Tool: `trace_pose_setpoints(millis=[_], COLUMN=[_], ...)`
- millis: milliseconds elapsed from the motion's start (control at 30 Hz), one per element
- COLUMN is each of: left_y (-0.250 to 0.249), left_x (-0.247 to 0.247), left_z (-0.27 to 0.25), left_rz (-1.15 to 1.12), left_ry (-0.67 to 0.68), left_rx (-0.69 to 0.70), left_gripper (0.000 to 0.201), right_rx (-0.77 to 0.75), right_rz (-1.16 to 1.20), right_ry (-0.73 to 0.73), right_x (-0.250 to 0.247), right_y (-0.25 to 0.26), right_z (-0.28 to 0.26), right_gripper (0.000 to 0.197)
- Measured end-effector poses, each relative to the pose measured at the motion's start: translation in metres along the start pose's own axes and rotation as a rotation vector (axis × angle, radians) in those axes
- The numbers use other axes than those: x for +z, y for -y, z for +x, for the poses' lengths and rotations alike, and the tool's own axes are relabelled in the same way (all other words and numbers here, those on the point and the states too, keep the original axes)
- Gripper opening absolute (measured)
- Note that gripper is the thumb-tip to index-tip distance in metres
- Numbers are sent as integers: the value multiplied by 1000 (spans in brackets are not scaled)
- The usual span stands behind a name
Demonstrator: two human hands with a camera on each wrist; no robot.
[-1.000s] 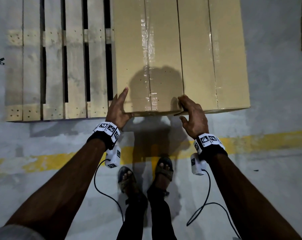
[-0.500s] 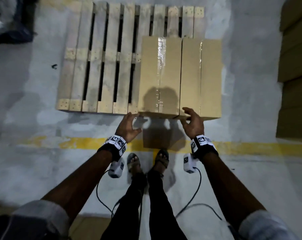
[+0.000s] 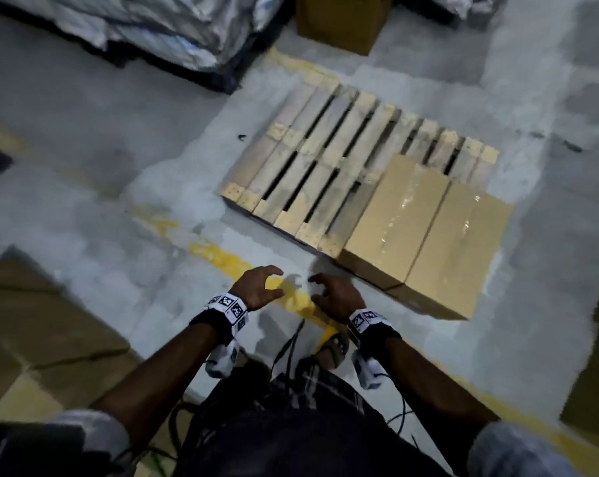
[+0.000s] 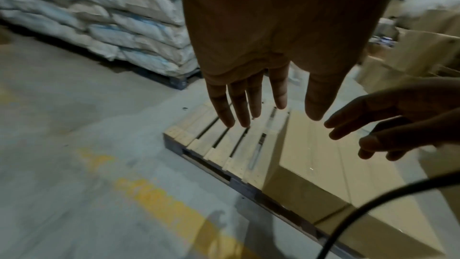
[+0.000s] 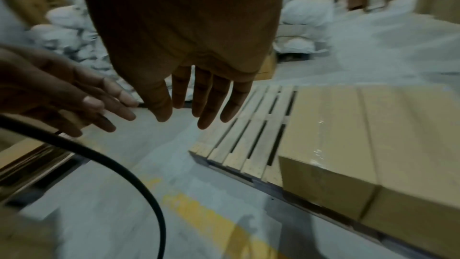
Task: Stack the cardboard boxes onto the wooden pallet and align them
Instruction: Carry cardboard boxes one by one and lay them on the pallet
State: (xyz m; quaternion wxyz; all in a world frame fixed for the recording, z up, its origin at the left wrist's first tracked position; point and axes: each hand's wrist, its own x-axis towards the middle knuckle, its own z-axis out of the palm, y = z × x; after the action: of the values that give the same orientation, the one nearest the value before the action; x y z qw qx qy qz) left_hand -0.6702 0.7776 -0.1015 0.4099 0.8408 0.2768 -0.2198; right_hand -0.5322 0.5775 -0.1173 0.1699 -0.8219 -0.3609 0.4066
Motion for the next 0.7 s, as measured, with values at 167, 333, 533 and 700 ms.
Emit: trace_pose_setpoints(millis=[167,333,533,700], left_y=[87,185,308,391], left_x=[-29,-59,-97,-113], left_z=[-58,-114,-188,-244], left_rz=[-198,-422,-607,-797], left_ry=[-173,-341,-521,-761], left_rx=[-151,-286,-433,-567], left_gripper=[50,46,42,30], right_rx=[-170,-303,-458,-656], right_rz=[-163,-294,-363,-375], right_ry=[115,169,208,282], right_x=[29,71,144,204], right_y=[83,178,318,422], right_z=[40,88,149,179], right_gripper=[44,42,40,39])
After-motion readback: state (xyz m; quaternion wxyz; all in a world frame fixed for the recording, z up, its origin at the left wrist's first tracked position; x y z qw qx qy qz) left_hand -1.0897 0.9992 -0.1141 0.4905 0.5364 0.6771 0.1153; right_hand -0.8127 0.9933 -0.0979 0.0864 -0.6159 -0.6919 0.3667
